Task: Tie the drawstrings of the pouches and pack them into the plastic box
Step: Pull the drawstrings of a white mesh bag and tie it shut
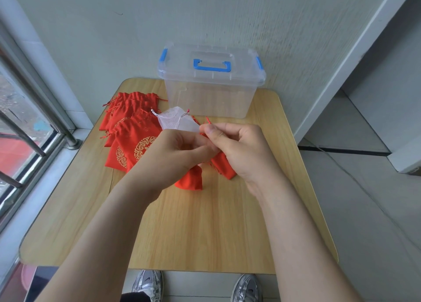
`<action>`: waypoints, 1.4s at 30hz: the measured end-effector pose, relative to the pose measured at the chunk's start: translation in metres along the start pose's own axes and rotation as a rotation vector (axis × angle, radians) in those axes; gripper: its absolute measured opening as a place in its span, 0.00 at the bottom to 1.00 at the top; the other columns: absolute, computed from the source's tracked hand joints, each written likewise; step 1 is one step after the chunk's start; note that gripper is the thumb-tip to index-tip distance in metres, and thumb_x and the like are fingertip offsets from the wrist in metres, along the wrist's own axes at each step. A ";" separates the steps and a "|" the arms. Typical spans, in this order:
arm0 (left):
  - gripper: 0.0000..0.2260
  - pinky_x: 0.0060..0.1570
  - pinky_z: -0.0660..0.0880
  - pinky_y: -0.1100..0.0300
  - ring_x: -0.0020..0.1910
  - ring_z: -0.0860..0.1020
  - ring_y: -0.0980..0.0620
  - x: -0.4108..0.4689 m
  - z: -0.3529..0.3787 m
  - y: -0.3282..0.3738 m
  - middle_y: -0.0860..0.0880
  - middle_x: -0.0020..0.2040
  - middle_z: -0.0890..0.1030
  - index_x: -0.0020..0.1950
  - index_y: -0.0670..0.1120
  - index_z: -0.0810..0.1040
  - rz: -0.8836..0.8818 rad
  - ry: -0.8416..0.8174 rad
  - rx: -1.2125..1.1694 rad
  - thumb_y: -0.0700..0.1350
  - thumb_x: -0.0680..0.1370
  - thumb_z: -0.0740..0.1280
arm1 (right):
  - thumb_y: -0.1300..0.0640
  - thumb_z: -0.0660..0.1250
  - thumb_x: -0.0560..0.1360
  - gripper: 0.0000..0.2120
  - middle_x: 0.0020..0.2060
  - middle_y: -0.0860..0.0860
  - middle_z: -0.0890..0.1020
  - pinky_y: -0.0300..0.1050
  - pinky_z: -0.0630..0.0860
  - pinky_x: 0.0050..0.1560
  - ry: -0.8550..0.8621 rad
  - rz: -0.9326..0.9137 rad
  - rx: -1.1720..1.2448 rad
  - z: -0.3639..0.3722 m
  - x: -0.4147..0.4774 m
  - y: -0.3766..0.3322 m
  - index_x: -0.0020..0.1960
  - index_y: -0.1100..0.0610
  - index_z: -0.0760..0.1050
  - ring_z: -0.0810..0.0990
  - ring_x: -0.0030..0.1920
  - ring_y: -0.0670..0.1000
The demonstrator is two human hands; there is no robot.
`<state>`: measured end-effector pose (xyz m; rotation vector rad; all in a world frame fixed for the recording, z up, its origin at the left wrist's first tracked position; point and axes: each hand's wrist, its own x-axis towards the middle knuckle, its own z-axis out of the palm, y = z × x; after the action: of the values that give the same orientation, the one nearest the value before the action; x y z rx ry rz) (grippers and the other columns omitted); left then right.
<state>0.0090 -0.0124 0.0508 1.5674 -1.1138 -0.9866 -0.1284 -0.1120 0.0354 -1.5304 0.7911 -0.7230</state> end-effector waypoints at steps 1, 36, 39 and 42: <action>0.08 0.35 0.70 0.63 0.37 0.75 0.51 0.000 0.000 -0.001 0.34 0.44 0.83 0.45 0.45 0.88 0.003 -0.003 0.008 0.48 0.79 0.74 | 0.53 0.74 0.81 0.08 0.42 0.55 0.89 0.54 0.85 0.55 0.008 0.005 -0.023 -0.001 0.001 0.000 0.56 0.55 0.88 0.89 0.49 0.57; 0.11 0.24 0.69 0.67 0.28 0.77 0.60 0.005 0.005 -0.014 0.50 0.40 0.82 0.49 0.47 0.81 -0.004 0.423 0.059 0.35 0.74 0.78 | 0.58 0.72 0.82 0.09 0.31 0.41 0.85 0.29 0.71 0.35 -0.050 -0.109 -0.512 -0.011 -0.012 -0.020 0.44 0.53 0.87 0.81 0.33 0.38; 0.11 0.29 0.78 0.57 0.34 0.84 0.55 0.006 0.003 -0.015 0.51 0.40 0.86 0.41 0.47 0.80 0.025 0.476 0.099 0.36 0.72 0.80 | 0.60 0.70 0.83 0.10 0.29 0.42 0.82 0.33 0.71 0.34 -0.142 -0.011 -0.262 -0.018 -0.015 -0.025 0.45 0.54 0.86 0.75 0.30 0.41; 0.14 0.38 0.81 0.59 0.40 0.86 0.56 0.008 0.003 -0.017 0.54 0.40 0.87 0.34 0.49 0.81 0.105 0.477 0.174 0.33 0.72 0.79 | 0.59 0.70 0.83 0.08 0.33 0.49 0.82 0.38 0.71 0.35 -0.152 0.060 -0.118 -0.019 -0.015 -0.025 0.47 0.54 0.86 0.73 0.34 0.48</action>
<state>0.0117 -0.0182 0.0326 1.7444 -0.9467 -0.4179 -0.1508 -0.1096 0.0617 -1.6397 0.7729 -0.5164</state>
